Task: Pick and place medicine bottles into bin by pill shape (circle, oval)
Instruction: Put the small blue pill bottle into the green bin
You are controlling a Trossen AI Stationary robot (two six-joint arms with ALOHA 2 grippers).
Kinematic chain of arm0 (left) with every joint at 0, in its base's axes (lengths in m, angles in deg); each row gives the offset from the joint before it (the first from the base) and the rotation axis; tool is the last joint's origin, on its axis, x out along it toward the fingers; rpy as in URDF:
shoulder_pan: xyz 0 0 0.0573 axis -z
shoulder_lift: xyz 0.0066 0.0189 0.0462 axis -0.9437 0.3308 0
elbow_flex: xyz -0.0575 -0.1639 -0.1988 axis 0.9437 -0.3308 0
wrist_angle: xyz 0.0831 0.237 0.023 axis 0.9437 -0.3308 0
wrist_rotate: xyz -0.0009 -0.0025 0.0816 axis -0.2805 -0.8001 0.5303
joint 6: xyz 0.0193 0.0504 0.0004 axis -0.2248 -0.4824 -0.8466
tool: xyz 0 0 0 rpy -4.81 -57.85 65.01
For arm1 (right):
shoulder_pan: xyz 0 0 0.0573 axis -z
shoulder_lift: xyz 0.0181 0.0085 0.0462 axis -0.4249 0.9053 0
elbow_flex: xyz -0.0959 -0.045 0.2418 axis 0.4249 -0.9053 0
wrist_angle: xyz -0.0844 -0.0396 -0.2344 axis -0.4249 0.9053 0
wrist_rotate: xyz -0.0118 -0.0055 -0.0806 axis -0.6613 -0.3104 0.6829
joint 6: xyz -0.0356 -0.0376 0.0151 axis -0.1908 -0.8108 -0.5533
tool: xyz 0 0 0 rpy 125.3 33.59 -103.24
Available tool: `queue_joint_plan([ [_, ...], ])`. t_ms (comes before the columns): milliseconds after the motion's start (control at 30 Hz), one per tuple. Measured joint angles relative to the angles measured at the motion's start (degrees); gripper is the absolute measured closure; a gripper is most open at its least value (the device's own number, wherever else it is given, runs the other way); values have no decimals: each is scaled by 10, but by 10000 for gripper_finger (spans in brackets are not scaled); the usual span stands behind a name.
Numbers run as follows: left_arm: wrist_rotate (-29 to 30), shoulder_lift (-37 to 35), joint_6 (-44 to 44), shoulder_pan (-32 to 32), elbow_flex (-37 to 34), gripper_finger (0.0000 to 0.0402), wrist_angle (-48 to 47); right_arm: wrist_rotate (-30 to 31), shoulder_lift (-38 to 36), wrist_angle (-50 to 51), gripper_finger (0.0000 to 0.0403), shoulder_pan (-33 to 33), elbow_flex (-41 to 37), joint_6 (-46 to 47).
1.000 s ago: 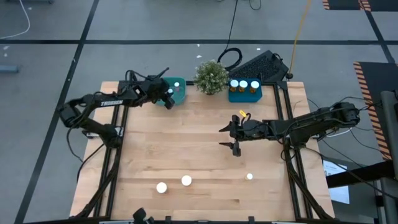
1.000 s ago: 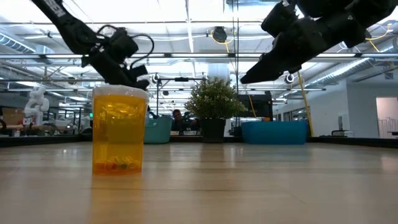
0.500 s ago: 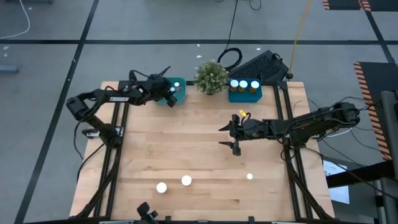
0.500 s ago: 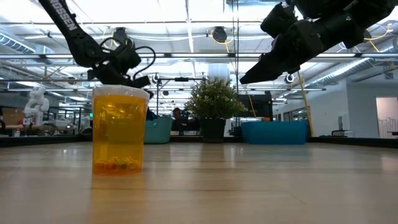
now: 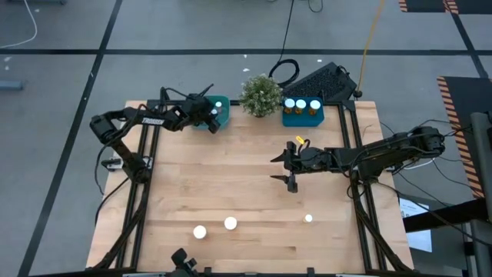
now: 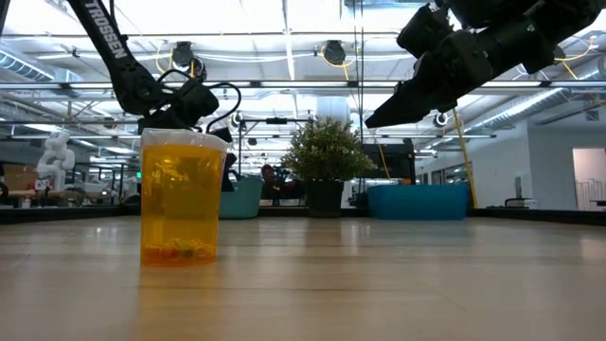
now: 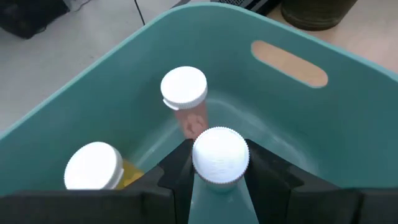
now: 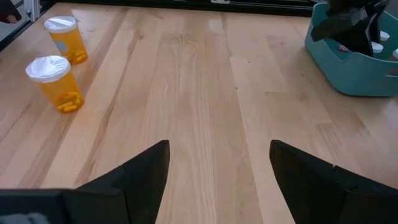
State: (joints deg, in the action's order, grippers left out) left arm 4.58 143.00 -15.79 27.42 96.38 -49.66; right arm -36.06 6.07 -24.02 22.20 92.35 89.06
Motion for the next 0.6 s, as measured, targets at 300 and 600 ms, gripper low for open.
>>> queue_joint_plan([
  [300, 0, 0, -2, -2, 0, 271, -5, 0, 0, 0, 133, 0, 0, -1],
  [600, 0, 0, -1, -2, 0, 207, -9, 0, 0, 4, 133, 0, 0, 1],
])
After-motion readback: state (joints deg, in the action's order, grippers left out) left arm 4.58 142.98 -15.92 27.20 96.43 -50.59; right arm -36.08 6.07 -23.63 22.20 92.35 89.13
